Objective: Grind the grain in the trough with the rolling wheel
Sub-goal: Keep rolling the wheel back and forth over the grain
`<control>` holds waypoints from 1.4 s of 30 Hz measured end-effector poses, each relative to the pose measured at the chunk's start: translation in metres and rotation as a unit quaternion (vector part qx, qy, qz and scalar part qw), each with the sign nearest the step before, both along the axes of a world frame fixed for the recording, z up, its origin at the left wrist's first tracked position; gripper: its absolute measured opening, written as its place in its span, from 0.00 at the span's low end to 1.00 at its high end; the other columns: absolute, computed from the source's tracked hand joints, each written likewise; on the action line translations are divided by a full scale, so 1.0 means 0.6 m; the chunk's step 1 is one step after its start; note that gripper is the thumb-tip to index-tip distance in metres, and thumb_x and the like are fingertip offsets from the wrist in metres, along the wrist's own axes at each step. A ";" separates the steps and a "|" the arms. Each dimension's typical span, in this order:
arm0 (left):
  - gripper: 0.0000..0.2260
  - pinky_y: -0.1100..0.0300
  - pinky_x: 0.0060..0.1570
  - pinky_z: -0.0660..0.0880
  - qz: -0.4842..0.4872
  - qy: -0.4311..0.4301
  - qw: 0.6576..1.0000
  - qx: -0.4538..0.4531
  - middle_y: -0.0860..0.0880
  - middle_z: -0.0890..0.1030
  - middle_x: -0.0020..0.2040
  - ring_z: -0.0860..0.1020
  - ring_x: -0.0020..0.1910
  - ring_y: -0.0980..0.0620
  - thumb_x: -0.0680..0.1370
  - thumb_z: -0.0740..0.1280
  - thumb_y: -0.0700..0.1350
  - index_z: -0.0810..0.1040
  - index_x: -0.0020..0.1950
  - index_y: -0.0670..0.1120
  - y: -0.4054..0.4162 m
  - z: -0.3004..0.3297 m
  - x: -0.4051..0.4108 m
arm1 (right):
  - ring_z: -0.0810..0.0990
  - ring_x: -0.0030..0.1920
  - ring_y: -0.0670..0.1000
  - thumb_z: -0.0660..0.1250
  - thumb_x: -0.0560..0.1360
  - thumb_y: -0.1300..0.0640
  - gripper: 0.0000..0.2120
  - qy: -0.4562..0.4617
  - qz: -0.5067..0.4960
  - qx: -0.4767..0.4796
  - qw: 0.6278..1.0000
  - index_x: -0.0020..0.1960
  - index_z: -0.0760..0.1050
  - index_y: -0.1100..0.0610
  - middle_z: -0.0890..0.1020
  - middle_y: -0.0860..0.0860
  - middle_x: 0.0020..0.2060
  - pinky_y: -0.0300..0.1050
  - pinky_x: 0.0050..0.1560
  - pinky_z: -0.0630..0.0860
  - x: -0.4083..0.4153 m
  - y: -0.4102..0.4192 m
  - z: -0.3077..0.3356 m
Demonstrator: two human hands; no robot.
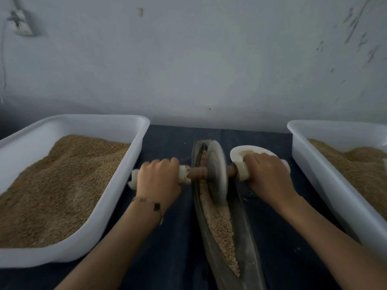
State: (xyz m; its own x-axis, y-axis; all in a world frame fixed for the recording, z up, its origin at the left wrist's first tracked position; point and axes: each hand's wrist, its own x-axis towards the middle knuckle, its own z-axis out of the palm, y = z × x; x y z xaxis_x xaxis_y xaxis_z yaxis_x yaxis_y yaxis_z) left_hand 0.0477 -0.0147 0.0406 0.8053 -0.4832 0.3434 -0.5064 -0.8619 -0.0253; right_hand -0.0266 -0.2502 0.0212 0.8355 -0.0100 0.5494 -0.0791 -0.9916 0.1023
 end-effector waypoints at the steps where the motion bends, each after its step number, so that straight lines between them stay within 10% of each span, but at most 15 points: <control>1: 0.11 0.62 0.43 0.64 -0.010 0.007 1.000 -0.003 0.56 0.72 0.42 0.69 0.39 0.56 0.74 0.66 0.51 0.63 0.44 0.53 0.014 -0.003 -0.022 | 0.75 0.34 0.56 0.76 0.59 0.65 0.13 -0.024 0.015 0.002 1.000 0.40 0.75 0.58 0.78 0.53 0.33 0.45 0.33 0.64 -0.030 0.006 -0.003; 10: 0.16 0.60 0.24 0.61 -0.116 -0.046 0.991 -0.045 0.53 0.71 0.25 0.71 0.22 0.51 0.50 0.77 0.44 0.71 0.30 0.50 0.075 -0.004 -0.116 | 0.72 0.26 0.52 0.79 0.47 0.64 0.18 -0.025 0.063 0.001 0.998 0.33 0.76 0.55 0.74 0.50 0.27 0.42 0.27 0.66 -0.152 0.012 0.000; 15: 0.11 0.62 0.37 0.62 -0.010 -0.023 1.000 -0.016 0.57 0.71 0.37 0.68 0.36 0.57 0.71 0.68 0.52 0.65 0.41 0.54 0.026 -0.022 -0.022 | 0.74 0.30 0.52 0.75 0.59 0.55 0.14 0.062 -0.049 -0.026 0.997 0.41 0.73 0.51 0.78 0.49 0.32 0.40 0.27 0.58 -0.039 0.001 0.009; 21: 0.11 0.61 0.40 0.64 0.024 -0.062 0.998 -0.008 0.54 0.71 0.38 0.68 0.37 0.55 0.73 0.67 0.51 0.65 0.41 0.51 -0.016 -0.009 0.035 | 0.70 0.35 0.53 0.66 0.70 0.58 0.07 0.075 -0.072 0.045 0.994 0.44 0.69 0.49 0.78 0.49 0.36 0.45 0.30 0.54 0.040 -0.023 -0.003; 34: 0.15 0.58 0.25 0.63 -0.098 -0.083 0.991 -0.047 0.53 0.71 0.26 0.72 0.24 0.49 0.53 0.76 0.42 0.71 0.30 0.49 0.078 -0.009 -0.116 | 0.75 0.27 0.52 0.80 0.45 0.62 0.20 -0.021 0.060 -0.014 0.998 0.35 0.77 0.54 0.76 0.49 0.27 0.45 0.27 0.71 -0.151 0.010 0.003; 38: 0.12 0.61 0.32 0.63 -0.043 0.000 0.999 -0.033 0.56 0.73 0.32 0.73 0.31 0.55 0.64 0.75 0.49 0.71 0.36 0.52 0.049 -0.027 -0.047 | 0.80 0.45 0.57 0.77 0.51 0.59 0.17 0.019 0.073 -0.025 0.997 0.38 0.77 0.53 0.79 0.49 0.36 0.56 0.52 0.76 -0.089 0.001 0.012; 42: 0.14 0.61 0.33 0.63 -0.017 -0.078 0.996 -0.038 0.51 0.74 0.30 0.73 0.28 0.51 0.62 0.77 0.46 0.72 0.34 0.48 0.004 -0.022 0.017 | 0.76 0.40 0.51 0.65 0.67 0.53 0.03 0.151 -0.066 0.083 0.983 0.40 0.72 0.48 0.72 0.43 0.33 0.42 0.32 0.62 0.026 -0.023 0.020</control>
State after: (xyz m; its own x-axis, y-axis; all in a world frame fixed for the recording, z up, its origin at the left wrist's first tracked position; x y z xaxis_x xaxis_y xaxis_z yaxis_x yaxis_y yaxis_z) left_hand 0.0581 -0.0125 0.0273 0.7227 -0.4777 0.4996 -0.5312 -0.8463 -0.0406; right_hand -0.0111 -0.2640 0.0330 0.9457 -0.1974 0.2584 -0.1989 -0.9798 -0.0207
